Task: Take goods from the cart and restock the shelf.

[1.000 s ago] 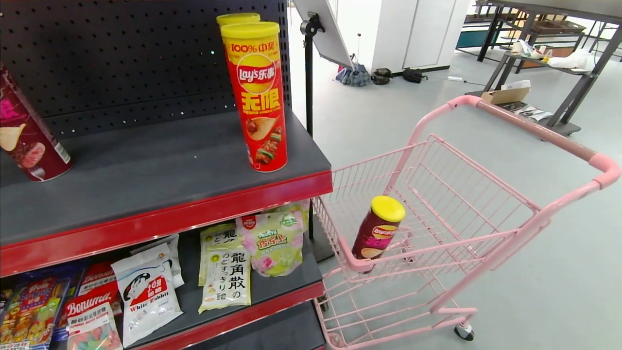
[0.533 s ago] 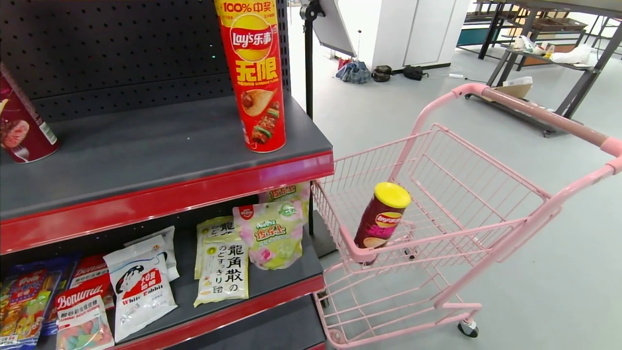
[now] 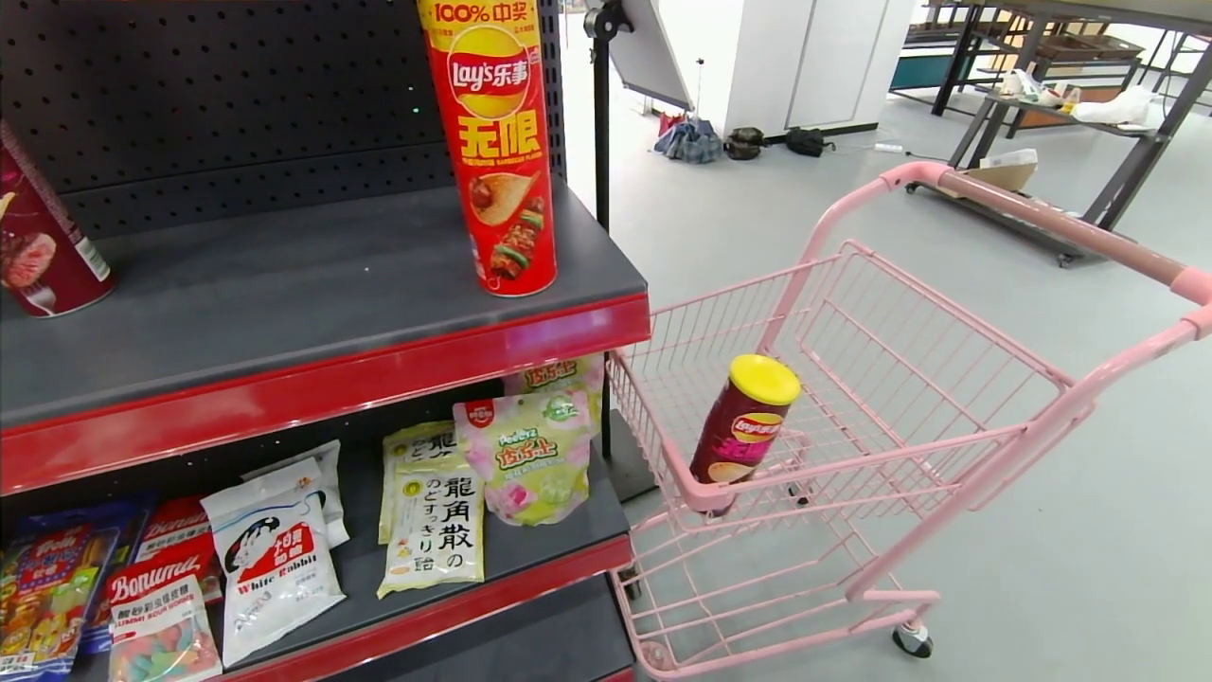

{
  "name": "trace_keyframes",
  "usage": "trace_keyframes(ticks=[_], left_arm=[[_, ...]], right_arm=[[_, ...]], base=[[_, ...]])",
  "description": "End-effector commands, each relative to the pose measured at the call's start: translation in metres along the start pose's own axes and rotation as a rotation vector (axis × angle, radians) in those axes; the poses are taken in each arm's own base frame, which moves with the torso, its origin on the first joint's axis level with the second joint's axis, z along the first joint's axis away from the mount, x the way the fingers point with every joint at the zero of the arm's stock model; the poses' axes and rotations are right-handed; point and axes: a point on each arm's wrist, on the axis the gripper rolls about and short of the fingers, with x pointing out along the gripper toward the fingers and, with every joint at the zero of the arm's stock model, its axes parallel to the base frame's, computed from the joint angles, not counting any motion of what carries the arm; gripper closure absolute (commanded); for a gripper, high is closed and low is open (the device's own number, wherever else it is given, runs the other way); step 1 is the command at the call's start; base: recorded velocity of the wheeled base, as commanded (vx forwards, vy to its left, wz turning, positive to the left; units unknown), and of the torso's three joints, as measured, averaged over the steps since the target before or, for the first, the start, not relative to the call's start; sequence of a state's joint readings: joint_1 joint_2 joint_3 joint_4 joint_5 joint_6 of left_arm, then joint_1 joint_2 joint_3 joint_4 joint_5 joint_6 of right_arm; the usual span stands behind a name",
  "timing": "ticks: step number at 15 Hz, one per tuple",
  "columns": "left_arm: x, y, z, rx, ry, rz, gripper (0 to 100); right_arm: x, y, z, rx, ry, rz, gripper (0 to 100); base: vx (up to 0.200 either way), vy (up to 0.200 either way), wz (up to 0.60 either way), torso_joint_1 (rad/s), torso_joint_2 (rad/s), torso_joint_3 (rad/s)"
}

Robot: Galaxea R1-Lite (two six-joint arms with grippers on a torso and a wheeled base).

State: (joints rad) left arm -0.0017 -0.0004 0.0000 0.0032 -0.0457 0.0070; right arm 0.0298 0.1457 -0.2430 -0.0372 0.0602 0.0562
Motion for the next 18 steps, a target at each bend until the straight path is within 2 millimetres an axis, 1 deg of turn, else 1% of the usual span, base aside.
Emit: trace_keyframes(ticks=[1, 2, 3, 4, 5, 6, 7, 8, 9, 12, 15, 18], left_arm=[[0.0, 0.0, 0.0, 0.001, 0.0, -0.002, 0], [0.0, 0.0, 0.0, 0.001, 0.0, 0.0, 0], [0.0, 0.0, 0.0, 0.001, 0.0, 0.0, 0], [0.0, 0.0, 0.0, -0.001, 0.0, 0.0, 0], [0.0, 0.0, 0.0, -0.001, 0.0, 0.0, 0], [0.0, 0.0, 0.0, -0.001, 0.0, 0.0, 0], [0.0, 0.0, 0.0, 0.001, 0.0, 0.0, 0], [0.0, 0.0, 0.0, -0.001, 0.0, 0.0, 0], [0.0, 0.0, 0.0, 0.001, 0.0, 0.0, 0], [0.0, 0.0, 0.0, 0.001, 0.0, 0.0, 0], [0.0, 0.0, 0.0, -0.001, 0.0, 0.0, 0], [0.0, 0.0, 0.0, -0.001, 0.0, 0.0, 0]], right_arm=[[0.118, 0.013, 0.136, 0.122, 0.097, 0.256, 0], [0.142, 0.02, 0.12, 0.099, 0.202, 0.33, 0], [0.156, 0.025, 0.11, 0.106, 0.258, 0.348, 0], [0.2, 0.035, 0.073, 0.172, 0.367, 0.355, 0], [0.226, 0.042, 0.047, 0.194, 0.392, 0.371, 0], [0.226, 0.042, 0.047, 0.194, 0.392, 0.371, 0], [0.255, 0.052, 0.007, 0.199, 0.415, 0.428, 0], [0.259, 0.055, -0.002, 0.199, 0.444, 0.441, 0], [0.262, 0.064, -0.009, 0.2, 0.475, 0.469, 0], [0.27, 0.068, -0.029, 0.196, 0.552, 0.467, 0], [0.276, 0.07, -0.038, 0.196, 0.58, 0.464, 0], [0.281, 0.074, -0.056, 0.169, 0.634, 0.466, 0]], base=[[0.0, 0.0, 0.0, 0.0, 0.0, 0.0], [0.0, 0.0, 0.0, 0.0, 0.0, 0.0], [0.0, 0.0, 0.0, 0.0, 0.0, 0.0], [0.0, 0.0, 0.0, 0.0, 0.0, 0.0], [0.0, 0.0, 0.0, 0.0, 0.0, 0.0], [0.0, 0.0, 0.0, 0.0, 0.0, 0.0], [0.0, 0.0, 0.0, 0.0, 0.0, 0.0], [0.0, 0.0, 0.0, 0.0, 0.0, 0.0], [0.0, 0.0, 0.0, 0.0, 0.0, 0.0], [0.0, 0.0, 0.0, 0.0, 0.0, 0.0], [0.0, 0.0, 0.0, 0.0, 0.0, 0.0], [0.0, 0.0, 0.0, 0.0, 0.0, 0.0]])
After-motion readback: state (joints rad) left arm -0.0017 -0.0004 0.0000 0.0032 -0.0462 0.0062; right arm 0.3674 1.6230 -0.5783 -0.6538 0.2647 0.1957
